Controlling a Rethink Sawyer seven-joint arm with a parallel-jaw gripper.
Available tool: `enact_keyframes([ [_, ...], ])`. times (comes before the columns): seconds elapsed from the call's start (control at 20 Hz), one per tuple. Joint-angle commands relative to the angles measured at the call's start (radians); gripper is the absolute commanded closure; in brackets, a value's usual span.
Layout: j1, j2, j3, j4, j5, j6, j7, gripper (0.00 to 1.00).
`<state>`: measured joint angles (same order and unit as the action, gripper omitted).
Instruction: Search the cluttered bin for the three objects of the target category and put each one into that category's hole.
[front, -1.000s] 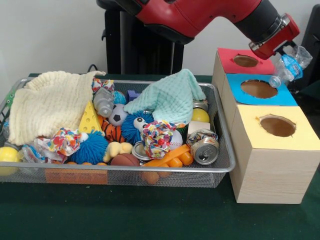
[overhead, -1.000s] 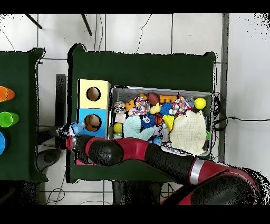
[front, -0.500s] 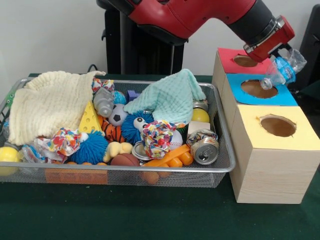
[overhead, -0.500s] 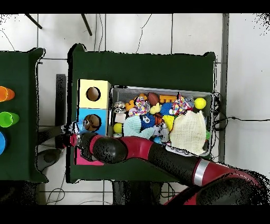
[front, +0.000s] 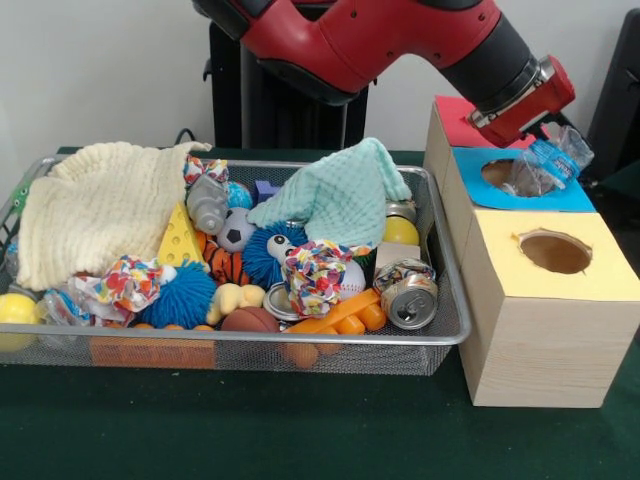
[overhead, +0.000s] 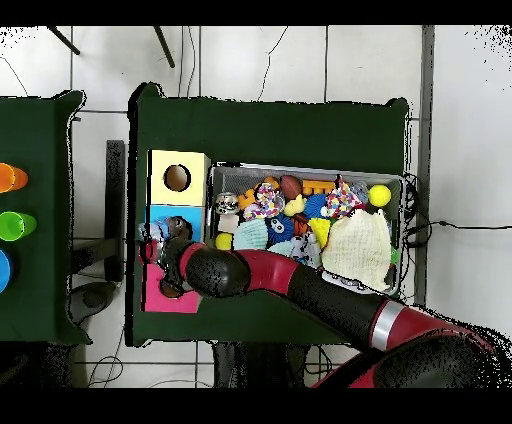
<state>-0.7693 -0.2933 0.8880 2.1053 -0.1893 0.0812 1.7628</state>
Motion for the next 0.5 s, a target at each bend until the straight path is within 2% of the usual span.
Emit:
enact_keyframes([
  [0.05, -0.059, 0.073, -0.098, -0.208, -0.035, 0.142, -0.043, 1.0],
  [0.3, -0.092, 0.085, -0.079, -0.215, -0.038, 0.191, -0.06, 1.0],
  [0.5, -0.083, 0.055, -0.096, -0.212, -0.053, 0.196, -0.042, 1.0],
])
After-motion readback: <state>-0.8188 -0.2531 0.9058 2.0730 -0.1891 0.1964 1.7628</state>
